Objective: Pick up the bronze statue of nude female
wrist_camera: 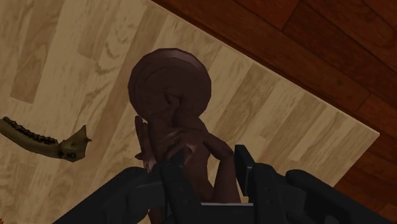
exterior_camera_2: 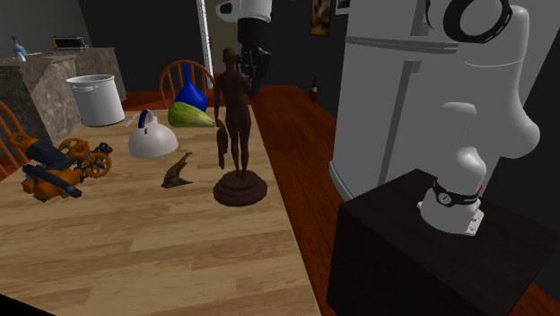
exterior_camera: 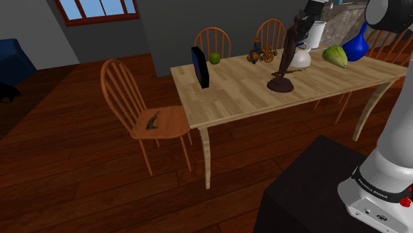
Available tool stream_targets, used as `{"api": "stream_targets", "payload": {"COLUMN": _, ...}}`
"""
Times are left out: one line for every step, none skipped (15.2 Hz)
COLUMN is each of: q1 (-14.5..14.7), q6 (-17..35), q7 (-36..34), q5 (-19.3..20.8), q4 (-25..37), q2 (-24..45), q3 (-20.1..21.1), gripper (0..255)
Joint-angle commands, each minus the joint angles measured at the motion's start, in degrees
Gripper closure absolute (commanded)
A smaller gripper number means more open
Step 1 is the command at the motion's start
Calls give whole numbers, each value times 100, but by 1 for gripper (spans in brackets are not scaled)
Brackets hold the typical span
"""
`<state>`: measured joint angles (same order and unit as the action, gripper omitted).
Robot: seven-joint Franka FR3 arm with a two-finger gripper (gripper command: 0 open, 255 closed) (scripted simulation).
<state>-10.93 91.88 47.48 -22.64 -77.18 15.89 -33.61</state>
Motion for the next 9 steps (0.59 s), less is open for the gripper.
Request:
{"api": "stream_targets", "payload": {"q1": -48, "q6": -182, "q7": -28, "q5": -29, "q4": 235, "q2": 40, "q3": -6, "gripper": 255}}
{"api": "stream_targets", "payload": {"q1": -74, "q6": -273, "q7": -42, "q5": -46, "q4": 355, "q2": 71, "q3": -7, "gripper": 255}}
{"api": "stream_targets", "payload": {"q1": -103, "q6": -366, "q7": -57, "q5": -66, "q4": 478, "q2": 104, "q3": -7, "gripper": 255}}
{"api": "stream_targets", "payload": {"q1": -133, "q6": -461, "q7": -71, "q5": -88, "q4": 606, "q2": 140, "q3": -8, "gripper": 255}}
{"api": "stream_targets", "payload": {"q1": -166, "q6": -557, "q7": -86, "q5": -112, "q4": 738, "q2": 179, "q3": -8, "gripper": 255}}
{"api": "stream_targets", "payload": {"q1": -202, "q6": -656, "q7": -100, "q5": -139, "q4": 876, "q2": 222, "q3": -8, "gripper": 255}}
{"api": "stream_targets", "payload": {"q1": -241, "q6": -757, "q7": -116, "q5": -167, "q4": 1019, "q2": 267, "q3": -6, "gripper": 255}}
{"api": "stream_targets", "payload": {"q1": -248, "q6": -772, "q7": -118, "q5": -172, "q4": 1041, "q2": 274, "q3": -6, "gripper": 255}}
{"api": "stream_targets", "payload": {"q1": -248, "q6": -772, "q7": -118, "q5": -171, "q4": 1040, "q2": 274, "q3": -5, "gripper": 255}}
